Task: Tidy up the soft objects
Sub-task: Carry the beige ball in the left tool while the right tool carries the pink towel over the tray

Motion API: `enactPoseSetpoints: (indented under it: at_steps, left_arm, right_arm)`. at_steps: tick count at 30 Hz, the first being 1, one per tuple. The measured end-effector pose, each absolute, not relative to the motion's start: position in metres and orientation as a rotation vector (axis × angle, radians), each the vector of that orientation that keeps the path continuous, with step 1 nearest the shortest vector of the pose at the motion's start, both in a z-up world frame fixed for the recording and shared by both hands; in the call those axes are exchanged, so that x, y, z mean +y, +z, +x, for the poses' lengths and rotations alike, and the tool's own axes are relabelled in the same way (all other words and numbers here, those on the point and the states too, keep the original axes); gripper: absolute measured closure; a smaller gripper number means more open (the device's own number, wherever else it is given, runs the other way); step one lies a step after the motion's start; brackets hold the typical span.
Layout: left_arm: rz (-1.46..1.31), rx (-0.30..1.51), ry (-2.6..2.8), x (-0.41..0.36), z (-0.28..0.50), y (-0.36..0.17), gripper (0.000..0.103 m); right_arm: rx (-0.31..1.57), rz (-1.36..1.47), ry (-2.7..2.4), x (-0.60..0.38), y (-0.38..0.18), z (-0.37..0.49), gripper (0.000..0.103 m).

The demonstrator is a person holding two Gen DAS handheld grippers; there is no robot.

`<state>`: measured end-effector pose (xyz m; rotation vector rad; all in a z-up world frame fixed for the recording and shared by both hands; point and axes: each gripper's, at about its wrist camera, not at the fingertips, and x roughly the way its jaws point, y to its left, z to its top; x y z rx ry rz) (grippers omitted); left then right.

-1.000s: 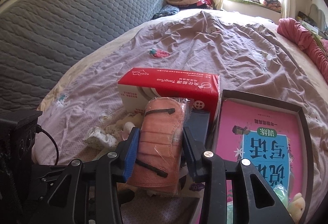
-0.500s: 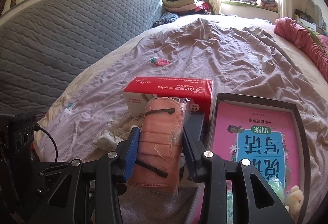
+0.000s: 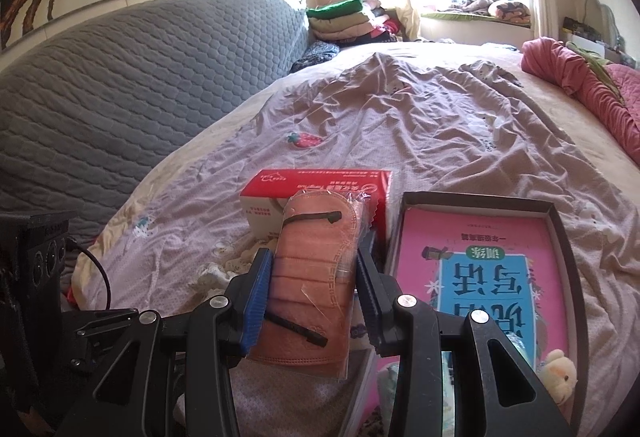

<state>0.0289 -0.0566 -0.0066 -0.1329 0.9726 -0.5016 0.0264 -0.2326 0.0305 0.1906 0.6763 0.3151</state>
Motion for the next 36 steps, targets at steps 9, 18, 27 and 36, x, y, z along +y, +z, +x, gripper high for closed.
enactPoseSetpoints:
  at_steps: [9, 18, 27, 36]
  left_arm:
    - [-0.095, 0.953, -0.534, -0.081, 0.022, 0.008, 0.062]
    - [-0.042, 0.948, -0.584, -0.118, 0.017, 0.017, 0.062]
    - [0.013, 0.94, -0.632, -0.158, 0.016, 0.023, 0.062]
    - [0.049, 0.945, -0.657, -0.191, 0.022, 0.024, 0.062]
  right_arm:
    - [0.633, 0.241, 0.237, -0.277, 0.038, 0.008, 0.061]
    - [0.587, 0.302, 0.152, -0.326, 0.044, -0.007, 0.061]
    - [0.565, 0.358, 0.091, -0.364, 0.042, -0.017, 0.061]
    - [0.559, 0.394, 0.047, -0.387, 0.037, -0.025, 0.061]
